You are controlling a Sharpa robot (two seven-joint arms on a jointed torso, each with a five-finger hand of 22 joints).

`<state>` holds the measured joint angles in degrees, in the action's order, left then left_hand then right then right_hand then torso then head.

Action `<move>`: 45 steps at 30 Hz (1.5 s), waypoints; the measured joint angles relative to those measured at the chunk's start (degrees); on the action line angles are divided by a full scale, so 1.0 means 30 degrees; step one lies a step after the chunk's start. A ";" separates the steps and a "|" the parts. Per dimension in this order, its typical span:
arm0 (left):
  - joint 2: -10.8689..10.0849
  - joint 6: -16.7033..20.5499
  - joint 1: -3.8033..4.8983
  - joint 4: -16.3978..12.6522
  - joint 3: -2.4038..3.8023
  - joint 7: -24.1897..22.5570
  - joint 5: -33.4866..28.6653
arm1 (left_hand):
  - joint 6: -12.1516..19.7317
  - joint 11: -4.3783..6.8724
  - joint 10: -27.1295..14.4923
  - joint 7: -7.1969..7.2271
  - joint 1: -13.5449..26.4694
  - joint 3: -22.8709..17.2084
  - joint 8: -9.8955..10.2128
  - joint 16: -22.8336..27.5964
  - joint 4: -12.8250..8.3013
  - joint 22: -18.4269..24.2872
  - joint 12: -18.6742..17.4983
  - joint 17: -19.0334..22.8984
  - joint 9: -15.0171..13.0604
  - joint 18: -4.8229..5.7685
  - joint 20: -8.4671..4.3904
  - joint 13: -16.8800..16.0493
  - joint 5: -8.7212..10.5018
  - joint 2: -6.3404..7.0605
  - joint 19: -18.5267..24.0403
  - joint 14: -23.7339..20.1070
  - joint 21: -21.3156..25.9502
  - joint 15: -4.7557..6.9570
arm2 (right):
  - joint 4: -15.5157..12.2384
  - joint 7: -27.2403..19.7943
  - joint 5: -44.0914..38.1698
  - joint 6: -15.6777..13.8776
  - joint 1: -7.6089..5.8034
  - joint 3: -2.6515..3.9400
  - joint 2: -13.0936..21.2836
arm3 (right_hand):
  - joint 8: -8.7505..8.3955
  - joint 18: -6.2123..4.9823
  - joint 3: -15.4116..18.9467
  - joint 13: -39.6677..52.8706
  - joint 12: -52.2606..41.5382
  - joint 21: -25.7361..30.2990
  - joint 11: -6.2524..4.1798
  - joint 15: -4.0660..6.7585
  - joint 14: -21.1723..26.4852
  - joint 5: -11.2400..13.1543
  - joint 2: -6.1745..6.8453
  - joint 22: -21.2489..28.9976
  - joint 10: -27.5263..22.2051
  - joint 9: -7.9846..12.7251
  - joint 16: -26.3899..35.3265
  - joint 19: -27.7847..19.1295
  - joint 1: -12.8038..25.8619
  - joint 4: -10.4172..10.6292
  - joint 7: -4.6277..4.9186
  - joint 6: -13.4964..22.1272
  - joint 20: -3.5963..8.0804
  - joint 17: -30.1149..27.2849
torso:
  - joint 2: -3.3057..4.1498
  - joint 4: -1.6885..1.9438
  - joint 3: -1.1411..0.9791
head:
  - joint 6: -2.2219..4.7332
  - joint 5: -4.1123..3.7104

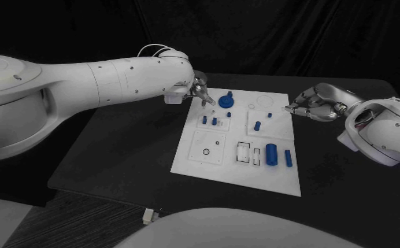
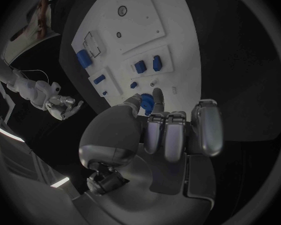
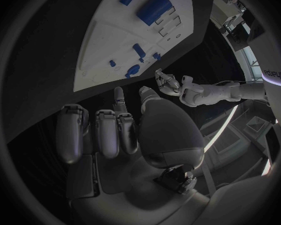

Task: Assemble the parts on the task board

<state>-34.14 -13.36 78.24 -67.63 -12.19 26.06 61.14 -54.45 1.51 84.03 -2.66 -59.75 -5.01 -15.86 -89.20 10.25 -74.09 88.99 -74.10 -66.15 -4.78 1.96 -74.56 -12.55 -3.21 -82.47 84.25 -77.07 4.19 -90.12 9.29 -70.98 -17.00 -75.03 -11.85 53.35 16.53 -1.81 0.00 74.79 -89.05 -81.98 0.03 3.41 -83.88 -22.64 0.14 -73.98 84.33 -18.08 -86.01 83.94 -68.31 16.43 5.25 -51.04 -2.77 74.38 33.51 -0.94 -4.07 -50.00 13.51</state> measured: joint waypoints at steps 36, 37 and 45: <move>0.1318 -0.2498 -0.0933 0.1966 0.0001 0.0015 0.0048 | -0.0006 0.0000 0.0000 0.0005 -0.0339 -0.0314 0.0000 0.0000 -0.0310 0.0000 0.0000 0.0000 0.0001 0.0000 0.0000 0.0000 -0.0439 0.0058 0.0001 0.0000 0.0001 0.0000 | -0.0026 0.0038 0.0000 0.0121 0.0006 0.0000 0.0008 | 0.0000 0.0000 0.0000 0.0000 0.0000 0.0000 0.0000 0.0000 0.0000 -0.0003 0.0000 0.0000 -0.0001 0.0001 0.0000 0.0000 -0.0001 0.0000 0.0061 0.0062 0.0000 0.0000 | 0.0035 0.0000 0.0044 | 0.0000 -0.0016; 0.1318 -0.2498 -0.0942 0.1977 0.0001 0.0018 0.0048 | -0.0006 0.0000 0.0000 0.0006 -0.0339 -0.0314 0.0000 0.0000 -0.0311 0.0000 0.0000 0.0000 0.0000 0.0000 0.0000 0.0000 -0.0433 0.0058 0.0000 0.0000 0.0000 0.0000 | -0.0026 0.0039 0.0000 0.0122 0.0009 0.0000 0.0008 | 0.0000 -0.0001 0.0000 0.0000 0.0000 0.0000 0.0000 0.0001 0.0000 -0.0003 0.0000 -0.0001 0.0000 0.0001 0.0000 0.0000 -0.0001 0.0000 0.0061 0.0062 0.0000 0.0000 | 0.0037 0.0004 0.0046 | 0.0000 -0.0016; 0.1310 -0.2495 -0.1004 0.2009 0.0001 0.0041 0.0052 | -0.0108 0.0002 -0.0001 0.0105 -0.0339 -0.0315 -0.0090 0.0000 -0.0311 0.0000 0.0000 0.0000 0.0000 0.0000 -0.0001 0.0000 -0.0434 0.0058 0.0000 0.0000 0.0001 0.0000 | -0.0027 0.0040 0.0001 0.0138 0.0025 0.0000 0.0008 | 0.0000 0.0000 0.0000 -0.0001 0.0000 0.0000 0.0000 0.0000 0.0000 -0.0434 0.0000 -0.0001 -0.0001 0.0001 0.0000 0.0000 -0.0001 0.0000 0.0061 0.0062 0.0000 0.0000 | 0.0060 0.0015 0.0059 | 0.0000 -0.0015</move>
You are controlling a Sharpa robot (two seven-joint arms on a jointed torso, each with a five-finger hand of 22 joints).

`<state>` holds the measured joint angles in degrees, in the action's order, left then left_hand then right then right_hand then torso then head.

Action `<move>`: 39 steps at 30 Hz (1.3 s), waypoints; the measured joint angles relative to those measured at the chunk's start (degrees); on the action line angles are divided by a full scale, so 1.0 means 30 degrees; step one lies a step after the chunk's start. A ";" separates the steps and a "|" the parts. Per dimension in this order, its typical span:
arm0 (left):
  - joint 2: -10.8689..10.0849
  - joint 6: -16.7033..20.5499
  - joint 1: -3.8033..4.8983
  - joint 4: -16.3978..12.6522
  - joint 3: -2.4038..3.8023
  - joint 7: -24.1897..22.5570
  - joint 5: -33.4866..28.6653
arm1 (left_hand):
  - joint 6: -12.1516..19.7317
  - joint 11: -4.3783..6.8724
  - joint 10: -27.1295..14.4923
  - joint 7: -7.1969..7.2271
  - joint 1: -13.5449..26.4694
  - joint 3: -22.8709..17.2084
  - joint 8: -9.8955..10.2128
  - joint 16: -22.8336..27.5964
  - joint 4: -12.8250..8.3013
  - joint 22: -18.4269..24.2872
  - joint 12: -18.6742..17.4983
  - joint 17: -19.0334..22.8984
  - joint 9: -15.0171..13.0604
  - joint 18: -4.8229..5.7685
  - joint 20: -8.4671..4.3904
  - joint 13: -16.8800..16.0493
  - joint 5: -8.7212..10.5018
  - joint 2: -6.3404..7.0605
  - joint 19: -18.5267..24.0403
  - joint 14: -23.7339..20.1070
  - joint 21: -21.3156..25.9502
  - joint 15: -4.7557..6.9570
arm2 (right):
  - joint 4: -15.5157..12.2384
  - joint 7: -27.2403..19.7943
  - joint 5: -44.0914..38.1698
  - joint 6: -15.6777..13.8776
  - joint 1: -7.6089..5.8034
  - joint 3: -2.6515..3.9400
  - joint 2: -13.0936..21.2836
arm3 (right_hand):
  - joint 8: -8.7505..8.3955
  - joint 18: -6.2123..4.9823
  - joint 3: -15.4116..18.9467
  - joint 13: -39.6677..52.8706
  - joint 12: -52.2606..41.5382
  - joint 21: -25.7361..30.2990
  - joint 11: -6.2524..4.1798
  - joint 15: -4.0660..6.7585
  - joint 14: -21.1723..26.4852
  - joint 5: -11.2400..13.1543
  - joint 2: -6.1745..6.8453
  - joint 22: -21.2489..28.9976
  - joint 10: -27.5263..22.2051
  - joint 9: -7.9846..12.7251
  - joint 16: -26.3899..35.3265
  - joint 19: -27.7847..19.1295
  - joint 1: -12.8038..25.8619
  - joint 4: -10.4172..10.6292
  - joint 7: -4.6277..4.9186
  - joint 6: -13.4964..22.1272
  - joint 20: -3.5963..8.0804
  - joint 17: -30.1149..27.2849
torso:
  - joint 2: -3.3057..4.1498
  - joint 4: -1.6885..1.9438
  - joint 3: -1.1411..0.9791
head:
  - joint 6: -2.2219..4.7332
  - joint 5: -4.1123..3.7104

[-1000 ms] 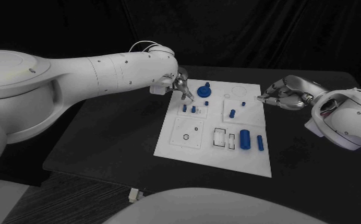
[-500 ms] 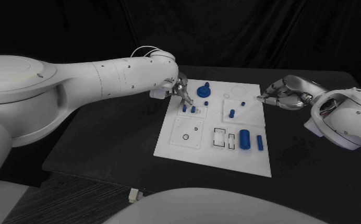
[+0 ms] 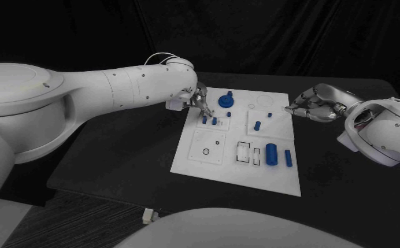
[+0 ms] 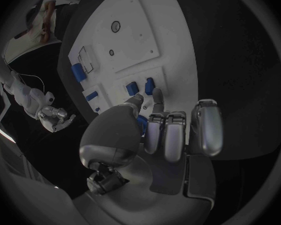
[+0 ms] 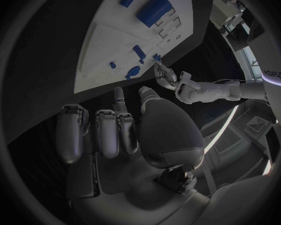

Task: Assemble the parts on the task board

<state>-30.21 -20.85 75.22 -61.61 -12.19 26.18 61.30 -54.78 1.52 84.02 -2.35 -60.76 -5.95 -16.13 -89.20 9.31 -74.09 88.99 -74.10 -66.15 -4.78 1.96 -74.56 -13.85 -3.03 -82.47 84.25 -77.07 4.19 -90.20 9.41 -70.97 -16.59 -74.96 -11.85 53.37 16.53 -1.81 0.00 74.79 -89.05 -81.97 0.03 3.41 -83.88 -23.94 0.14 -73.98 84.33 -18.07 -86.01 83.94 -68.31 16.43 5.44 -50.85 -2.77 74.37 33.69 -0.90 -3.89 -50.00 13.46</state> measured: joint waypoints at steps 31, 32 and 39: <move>0.0039 -0.0279 -0.0263 0.0032 0.0008 0.0354 0.0008 | -0.0920 0.0102 -0.0098 0.0307 0.0021 -0.2467 0.0656 0.0000 -0.1151 0.0000 0.0000 0.0000 0.0636 0.0001 -0.0017 0.0000 -0.2217 0.0382 -0.0006 -0.0001 0.0146 0.0004 | 0.0013 0.0087 0.0000 0.0152 0.0033 0.0000 -0.0035 | 0.0000 -0.0001 -0.0002 0.0000 0.0000 0.0002 0.0001 0.0000 0.0000 -0.0007 0.0125 0.0000 0.0000 0.0000 0.0218 0.0000 -0.0131 -0.0003 0.0001 -0.0001 0.0000 0.0000 | -0.0037 -0.0009 -0.0044 | 0.0000 0.0046; 0.0039 -0.0275 -0.0268 0.0029 0.0010 0.0356 0.0005 | -0.0931 0.0103 -0.0100 0.0306 0.0011 -0.2821 0.0792 0.0000 -0.1345 0.0000 0.0000 -0.0001 0.0652 0.0001 -0.0073 0.0000 -0.2242 0.0563 -0.0059 -0.0002 0.0146 0.0005 | 0.0013 0.0092 0.0000 0.0160 0.0035 0.0000 -0.0035 | 0.0000 0.0000 -0.0002 0.0001 0.0000 0.0002 0.0001 0.0000 0.0000 -0.0008 0.0125 0.0001 0.0000 0.0000 0.0218 0.0000 -0.0131 -0.0003 0.0000 0.0000 0.0000 0.0000 | -0.0037 -0.0009 -0.0042 | 0.0000 0.0046; 0.0044 -0.0236 -0.0275 0.0024 0.0019 0.0354 -0.0010 | -0.1192 0.0105 -0.0101 0.0237 0.0311 -0.4352 0.0796 0.0000 -0.2030 0.0000 0.0000 0.0000 0.0727 0.0001 -0.0079 0.0000 -0.2669 0.1019 -0.0068 -0.0003 0.0147 0.0006 | 0.0023 0.0133 0.0000 0.0218 0.0041 0.0000 -0.0048 | 0.0000 0.0000 -0.0004 0.0000 0.0000 0.0003 0.0001 0.0000 0.0000 -0.0009 0.0125 0.0000 0.0000 0.0001 0.0218 0.0000 -0.0132 -0.0006 0.0001 -0.0001 0.0000 0.0000 | -0.0037 -0.0007 -0.0042 | 0.0000 0.0046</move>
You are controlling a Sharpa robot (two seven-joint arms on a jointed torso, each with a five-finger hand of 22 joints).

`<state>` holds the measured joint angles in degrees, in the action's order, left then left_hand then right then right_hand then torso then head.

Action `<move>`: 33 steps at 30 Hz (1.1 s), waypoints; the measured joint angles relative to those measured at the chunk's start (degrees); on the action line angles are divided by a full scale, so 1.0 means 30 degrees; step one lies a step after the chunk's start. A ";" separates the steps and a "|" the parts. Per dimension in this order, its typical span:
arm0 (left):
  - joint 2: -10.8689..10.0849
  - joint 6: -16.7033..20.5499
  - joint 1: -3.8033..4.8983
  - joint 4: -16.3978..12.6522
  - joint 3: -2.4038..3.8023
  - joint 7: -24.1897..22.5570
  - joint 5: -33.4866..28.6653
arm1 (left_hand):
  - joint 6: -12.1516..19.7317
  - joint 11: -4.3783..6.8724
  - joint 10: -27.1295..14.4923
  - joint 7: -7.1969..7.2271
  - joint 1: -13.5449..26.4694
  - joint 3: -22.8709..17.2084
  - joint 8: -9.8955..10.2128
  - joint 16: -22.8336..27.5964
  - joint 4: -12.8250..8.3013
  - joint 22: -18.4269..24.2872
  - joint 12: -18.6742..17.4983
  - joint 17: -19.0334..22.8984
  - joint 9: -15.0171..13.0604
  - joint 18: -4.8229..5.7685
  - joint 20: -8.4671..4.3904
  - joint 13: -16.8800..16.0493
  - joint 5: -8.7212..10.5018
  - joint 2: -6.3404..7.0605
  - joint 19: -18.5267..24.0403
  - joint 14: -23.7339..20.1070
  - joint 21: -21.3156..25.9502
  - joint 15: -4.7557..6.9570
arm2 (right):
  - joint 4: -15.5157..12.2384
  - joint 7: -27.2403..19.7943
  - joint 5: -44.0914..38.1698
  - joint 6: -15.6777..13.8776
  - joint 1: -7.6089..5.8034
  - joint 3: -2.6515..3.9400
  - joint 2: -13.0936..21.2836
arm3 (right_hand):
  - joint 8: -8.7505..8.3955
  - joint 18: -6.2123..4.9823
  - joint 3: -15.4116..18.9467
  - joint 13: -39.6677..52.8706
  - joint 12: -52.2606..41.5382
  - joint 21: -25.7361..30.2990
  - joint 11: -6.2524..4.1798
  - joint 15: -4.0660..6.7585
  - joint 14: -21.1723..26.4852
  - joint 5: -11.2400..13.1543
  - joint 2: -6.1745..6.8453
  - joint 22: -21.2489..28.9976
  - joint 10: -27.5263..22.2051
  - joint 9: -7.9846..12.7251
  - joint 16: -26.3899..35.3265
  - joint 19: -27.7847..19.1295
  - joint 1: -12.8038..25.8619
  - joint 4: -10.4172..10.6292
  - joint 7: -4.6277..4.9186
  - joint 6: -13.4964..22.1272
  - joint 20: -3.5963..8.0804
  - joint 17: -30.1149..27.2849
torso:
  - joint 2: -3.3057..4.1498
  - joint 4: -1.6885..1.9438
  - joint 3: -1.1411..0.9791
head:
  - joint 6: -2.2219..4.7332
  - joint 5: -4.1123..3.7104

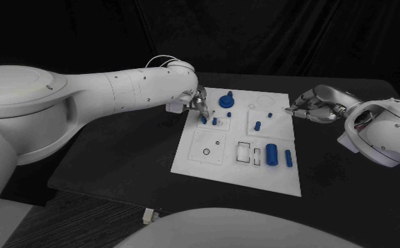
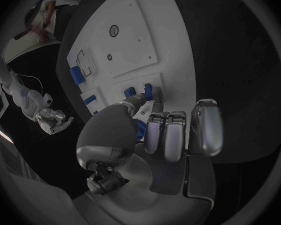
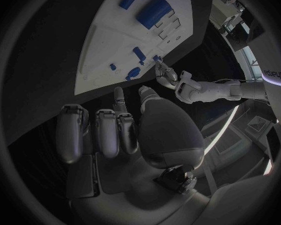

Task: Assemble the parts on the task board

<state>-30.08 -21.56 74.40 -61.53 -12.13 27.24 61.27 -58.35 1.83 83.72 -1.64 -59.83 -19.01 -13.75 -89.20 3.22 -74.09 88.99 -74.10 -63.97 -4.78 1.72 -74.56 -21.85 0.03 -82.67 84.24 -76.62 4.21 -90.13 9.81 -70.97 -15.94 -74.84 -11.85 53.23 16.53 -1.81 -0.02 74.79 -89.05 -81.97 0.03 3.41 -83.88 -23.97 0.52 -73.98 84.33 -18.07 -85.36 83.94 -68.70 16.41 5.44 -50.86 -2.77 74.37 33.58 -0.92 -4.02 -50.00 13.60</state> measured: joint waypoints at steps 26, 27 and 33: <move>-0.0843 0.2248 -0.0044 -0.1174 -0.0017 -0.0361 0.0019 | -0.0390 0.0177 -0.0035 -0.0035 0.0501 -0.1160 -0.0006 0.0000 -0.1156 0.0000 0.0000 0.0000 -0.0005 -0.0001 -0.0170 0.0000 -0.0336 0.0501 -0.0171 -0.0197 -0.0001 0.0201 | 0.0072 0.0197 0.0000 0.0219 0.0007 0.0000 0.0007 | 0.0000 0.0000 -0.0260 0.0000 0.0000 0.0283 0.0001 -0.0001 0.0000 -0.0440 -0.0321 0.0000 0.0000 0.0003 0.0001 0.0000 -0.0326 -0.0257 0.0000 0.0001 0.0000 0.0001 | -0.0004 -0.0002 0.0000 | 0.0000 0.0033; -0.0924 0.2449 -0.0044 -0.1297 -0.0017 -0.0403 0.0020 | -0.0391 0.0177 -0.0034 -0.0035 0.0501 -0.1159 -0.0006 0.0000 -0.1156 0.0000 0.0001 0.0000 -0.0005 0.0000 -0.0170 0.0000 -0.0336 0.0501 -0.0171 -0.0197 -0.0001 0.0201 | 0.0074 0.0204 0.0000 0.0226 0.0008 0.0000 0.0010 | 0.0000 0.0000 -0.0260 0.0000 0.0000 0.0283 0.0000 -0.0001 0.0000 -0.0440 -0.0322 0.0000 0.0000 0.0002 0.0001 0.0000 -0.0327 -0.0257 0.0000 0.0001 0.0000 0.0000 | -0.0005 -0.0002 0.0000 | 0.0000 0.0033; -0.1420 0.3822 -0.0045 -0.2066 -0.0019 -0.0712 0.0028 | -0.0391 0.0177 -0.0034 -0.0035 0.0502 -0.1160 -0.0005 0.0000 -0.1157 0.0000 0.0000 -0.0001 -0.0006 -0.0001 -0.0171 0.0000 -0.0335 0.0501 -0.0172 -0.0198 -0.0001 0.0201 | 0.0086 0.0243 0.0000 0.0270 0.0008 0.0000 0.0025 | 0.0000 -0.0001 -0.0260 0.0000 0.0000 0.0283 0.0001 -0.0001 0.0000 -0.0440 -0.0320 0.0000 0.0000 0.0003 0.0001 0.0000 -0.0329 -0.0257 0.0001 0.0001 0.0000 0.0000 | -0.0007 0.0000 0.0002 | 0.0000 -0.0011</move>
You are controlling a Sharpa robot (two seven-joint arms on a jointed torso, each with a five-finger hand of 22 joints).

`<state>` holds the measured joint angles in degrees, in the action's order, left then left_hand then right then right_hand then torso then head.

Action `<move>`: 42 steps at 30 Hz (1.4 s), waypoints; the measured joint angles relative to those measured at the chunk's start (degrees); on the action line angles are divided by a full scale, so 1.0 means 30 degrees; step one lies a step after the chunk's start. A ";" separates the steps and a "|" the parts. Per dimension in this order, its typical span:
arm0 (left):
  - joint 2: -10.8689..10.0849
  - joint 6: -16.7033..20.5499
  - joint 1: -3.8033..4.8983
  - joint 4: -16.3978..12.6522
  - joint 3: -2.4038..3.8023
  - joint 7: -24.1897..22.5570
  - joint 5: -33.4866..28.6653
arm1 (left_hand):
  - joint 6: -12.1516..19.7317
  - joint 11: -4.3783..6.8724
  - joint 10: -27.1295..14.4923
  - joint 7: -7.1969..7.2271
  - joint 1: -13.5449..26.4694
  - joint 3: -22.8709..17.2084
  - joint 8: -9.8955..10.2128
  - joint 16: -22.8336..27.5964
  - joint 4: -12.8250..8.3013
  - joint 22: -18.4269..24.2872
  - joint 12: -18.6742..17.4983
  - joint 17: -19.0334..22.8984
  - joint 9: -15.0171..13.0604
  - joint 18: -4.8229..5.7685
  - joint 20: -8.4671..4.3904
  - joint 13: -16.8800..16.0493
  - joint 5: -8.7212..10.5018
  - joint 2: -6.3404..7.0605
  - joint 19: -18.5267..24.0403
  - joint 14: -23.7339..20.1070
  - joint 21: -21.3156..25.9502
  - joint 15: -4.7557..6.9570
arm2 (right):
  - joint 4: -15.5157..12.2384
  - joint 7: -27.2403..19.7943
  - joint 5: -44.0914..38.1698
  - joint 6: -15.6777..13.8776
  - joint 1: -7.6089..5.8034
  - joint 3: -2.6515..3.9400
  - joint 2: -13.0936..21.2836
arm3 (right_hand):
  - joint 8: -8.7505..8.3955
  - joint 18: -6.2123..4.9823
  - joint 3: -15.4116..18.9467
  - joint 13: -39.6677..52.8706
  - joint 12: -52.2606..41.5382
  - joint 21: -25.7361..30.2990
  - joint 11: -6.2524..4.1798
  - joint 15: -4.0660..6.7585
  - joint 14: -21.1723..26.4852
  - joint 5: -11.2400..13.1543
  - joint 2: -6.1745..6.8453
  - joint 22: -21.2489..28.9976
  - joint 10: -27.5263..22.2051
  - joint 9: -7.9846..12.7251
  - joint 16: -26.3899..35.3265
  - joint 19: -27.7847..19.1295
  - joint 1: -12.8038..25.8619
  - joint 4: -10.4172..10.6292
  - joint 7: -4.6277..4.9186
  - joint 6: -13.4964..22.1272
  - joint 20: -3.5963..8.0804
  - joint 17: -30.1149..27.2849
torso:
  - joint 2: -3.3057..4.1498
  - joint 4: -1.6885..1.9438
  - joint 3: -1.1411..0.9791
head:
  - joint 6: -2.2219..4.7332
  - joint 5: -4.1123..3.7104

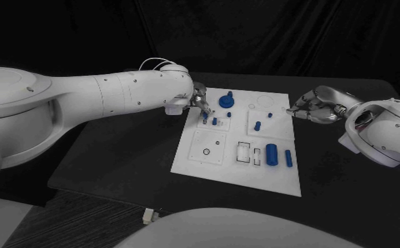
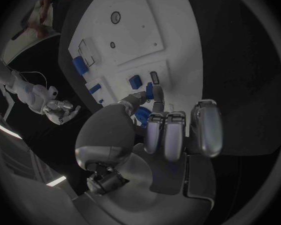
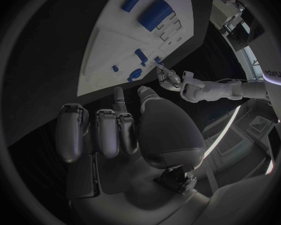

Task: Assemble the parts on the task board

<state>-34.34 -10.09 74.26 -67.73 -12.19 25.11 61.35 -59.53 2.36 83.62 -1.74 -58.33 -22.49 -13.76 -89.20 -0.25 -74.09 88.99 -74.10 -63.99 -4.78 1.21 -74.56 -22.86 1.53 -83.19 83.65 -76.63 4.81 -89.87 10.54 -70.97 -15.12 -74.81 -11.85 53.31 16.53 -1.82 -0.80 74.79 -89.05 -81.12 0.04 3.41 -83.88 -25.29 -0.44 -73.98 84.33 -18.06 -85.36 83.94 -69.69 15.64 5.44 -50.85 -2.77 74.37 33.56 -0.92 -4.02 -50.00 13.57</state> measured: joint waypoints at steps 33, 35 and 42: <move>-0.2028 0.2486 -0.0724 -0.2547 -0.0022 0.0106 0.0895 | -0.0104 -0.0004 0.0002 -0.0118 0.0015 -0.0682 0.0001 0.0000 0.0106 0.0000 0.0000 0.0001 -0.0002 -0.0001 0.0001 0.0000 0.0021 -0.0011 0.0001 0.0000 0.0222 -0.0001 | 0.0032 0.0089 0.0000 0.0054 0.0179 0.0000 0.0017 | 0.0000 0.0000 0.0000 0.0000 0.0000 0.0010 0.0000 0.0000 0.0000 -0.0005 0.0291 0.0000 0.0000 0.0002 0.0000 0.0000 -0.0298 -0.0001 0.0000 0.0001 0.0000 0.0000 | -0.0005 0.0004 -0.0011 | 0.0000 0.0092; -0.2029 0.2705 -0.0802 -0.2550 -0.0022 0.0086 0.0981 | -0.0103 -0.0004 0.0002 -0.0118 0.0015 -0.0682 0.0001 0.0000 0.0106 0.0000 0.0000 0.0001 -0.0002 0.0000 0.0001 0.0000 0.0022 -0.0010 0.0001 0.0000 0.0222 -0.0001 | 0.0028 0.0090 0.0000 0.0051 0.0187 0.0000 0.0026 | 0.0000 0.0000 0.0000 0.0000 0.0000 0.0010 -0.0001 0.0000 0.0000 -0.0005 0.0291 0.0000 0.0000 0.0002 0.0000 0.0000 -0.0298 -0.0001 0.0000 0.0001 0.0000 0.0000 | -0.0005 0.0002 -0.0011 | 0.0000 0.0092; -0.2047 0.3760 -0.0993 -0.2574 -0.0023 -0.0125 0.1343 | -0.0104 -0.0005 0.0002 -0.0118 0.0015 -0.0683 0.0001 0.0000 0.0107 0.0000 0.0000 0.0001 -0.0002 -0.0001 0.0000 0.0000 0.0022 -0.0011 0.0001 0.0001 0.0222 -0.0001 | 0.0014 0.0090 0.0001 0.0044 0.0203 0.0000 0.0047 | 0.0000 -0.0001 -0.0001 0.0000 0.0000 0.0011 0.0000 0.0000 0.0000 -0.0006 0.0291 0.0000 0.0000 0.0003 0.0000 0.0000 -0.0299 -0.0001 -0.0001 0.0000 0.0000 0.0000 | -0.0016 -0.0002 -0.0011 | 0.0000 0.0126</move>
<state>-40.48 1.19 71.28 -75.45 -12.26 24.73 65.38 -59.84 2.35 83.63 -2.10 -58.28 -24.54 -13.76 -89.20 0.08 -74.09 88.99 -74.10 -63.99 -4.79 1.21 -74.56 -22.79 1.49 -83.19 83.65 -75.96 4.81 -89.83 10.81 -70.97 -14.99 -74.20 -11.85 53.45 16.53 -1.82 -0.80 74.79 -89.05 -81.08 0.04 3.41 -83.88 -25.31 0.43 -73.98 84.33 -18.06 -85.35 83.94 -70.59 15.64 5.44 -50.85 -2.77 74.37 33.51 -0.93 -4.05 -50.00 13.95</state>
